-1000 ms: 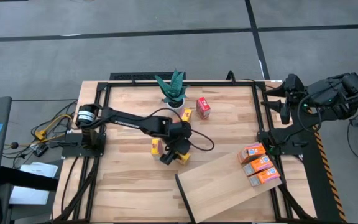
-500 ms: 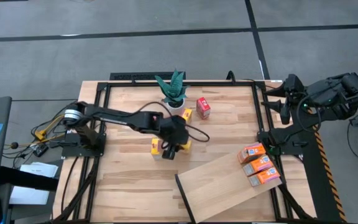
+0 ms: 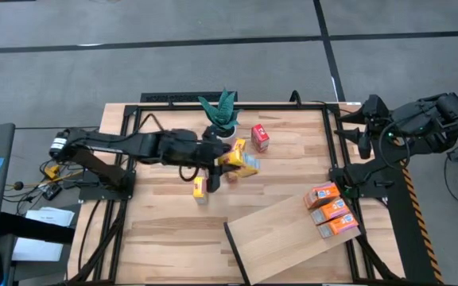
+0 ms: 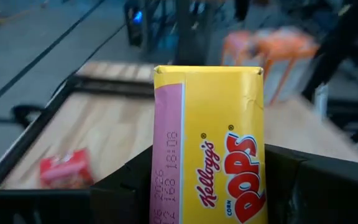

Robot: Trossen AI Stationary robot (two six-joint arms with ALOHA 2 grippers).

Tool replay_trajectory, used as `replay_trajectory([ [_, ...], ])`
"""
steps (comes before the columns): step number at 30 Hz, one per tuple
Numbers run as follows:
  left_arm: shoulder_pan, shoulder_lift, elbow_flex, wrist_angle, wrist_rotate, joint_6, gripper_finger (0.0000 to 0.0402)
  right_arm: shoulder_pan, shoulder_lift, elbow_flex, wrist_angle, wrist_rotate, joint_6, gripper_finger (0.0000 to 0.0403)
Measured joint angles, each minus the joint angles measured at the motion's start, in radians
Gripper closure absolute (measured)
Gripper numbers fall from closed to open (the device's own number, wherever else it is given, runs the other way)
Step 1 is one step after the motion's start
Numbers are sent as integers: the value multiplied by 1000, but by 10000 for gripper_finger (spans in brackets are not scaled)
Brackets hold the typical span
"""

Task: Stack cereal on shelf
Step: Put the bottom right yellow cereal box on the shelf

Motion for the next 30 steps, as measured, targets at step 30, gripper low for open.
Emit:
replay_trajectory([
  [30, -263, 92, -2, 192, -170, -141, 207, 79, 373, 0, 387, -185, -361, 88],
])
